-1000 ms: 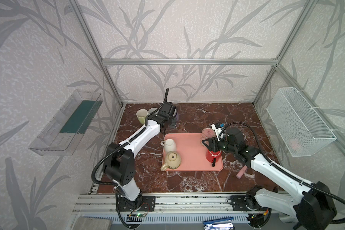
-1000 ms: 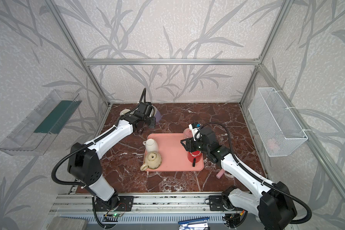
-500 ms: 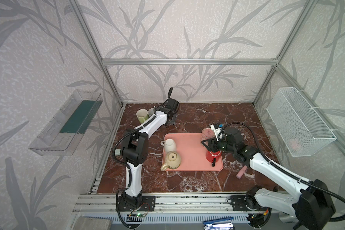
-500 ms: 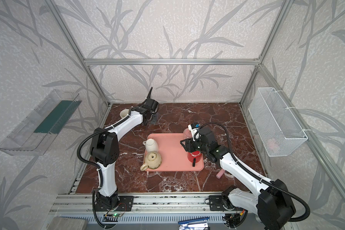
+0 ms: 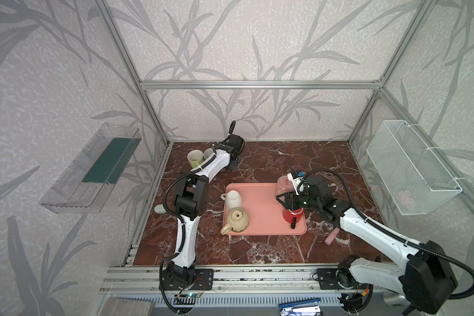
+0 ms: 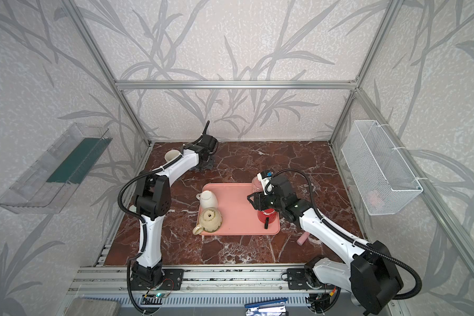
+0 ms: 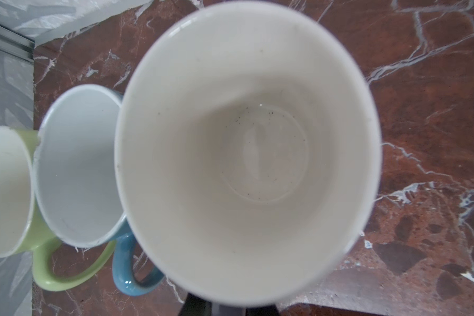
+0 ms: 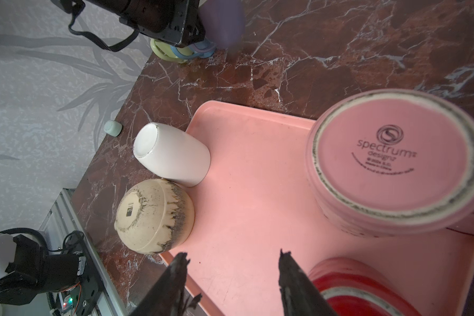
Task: Turn the mug right side up
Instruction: Place the mug at the top-left of the table.
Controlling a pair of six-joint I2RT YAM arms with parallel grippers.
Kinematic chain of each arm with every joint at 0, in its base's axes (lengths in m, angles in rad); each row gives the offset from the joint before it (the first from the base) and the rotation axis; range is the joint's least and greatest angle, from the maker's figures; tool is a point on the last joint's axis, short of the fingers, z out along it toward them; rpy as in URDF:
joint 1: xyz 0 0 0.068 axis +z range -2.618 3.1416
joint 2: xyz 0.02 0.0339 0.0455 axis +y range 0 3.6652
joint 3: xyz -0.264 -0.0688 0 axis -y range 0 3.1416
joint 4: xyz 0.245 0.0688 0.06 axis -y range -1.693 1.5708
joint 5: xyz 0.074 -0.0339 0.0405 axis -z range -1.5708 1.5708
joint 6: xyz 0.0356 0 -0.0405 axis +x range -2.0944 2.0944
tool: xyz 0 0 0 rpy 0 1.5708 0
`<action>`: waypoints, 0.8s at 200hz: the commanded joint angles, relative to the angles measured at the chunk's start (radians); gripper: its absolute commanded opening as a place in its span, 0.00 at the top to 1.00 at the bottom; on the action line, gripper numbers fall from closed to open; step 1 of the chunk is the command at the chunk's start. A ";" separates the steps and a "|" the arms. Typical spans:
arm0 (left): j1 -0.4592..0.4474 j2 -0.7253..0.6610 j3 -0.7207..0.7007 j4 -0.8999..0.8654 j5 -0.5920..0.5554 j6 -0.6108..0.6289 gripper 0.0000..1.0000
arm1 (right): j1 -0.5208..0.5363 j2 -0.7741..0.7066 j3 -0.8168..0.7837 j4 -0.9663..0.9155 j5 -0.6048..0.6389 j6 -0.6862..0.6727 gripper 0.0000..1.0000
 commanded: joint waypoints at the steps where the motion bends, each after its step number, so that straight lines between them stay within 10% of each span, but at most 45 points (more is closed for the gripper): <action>1: 0.004 0.004 0.051 0.010 -0.028 0.010 1.00 | 0.006 0.006 0.022 -0.008 -0.003 0.000 0.45; 160: 0.009 0.052 0.074 -0.051 -0.018 -0.008 0.90 | 0.005 0.000 0.054 -0.056 -0.004 -0.018 0.44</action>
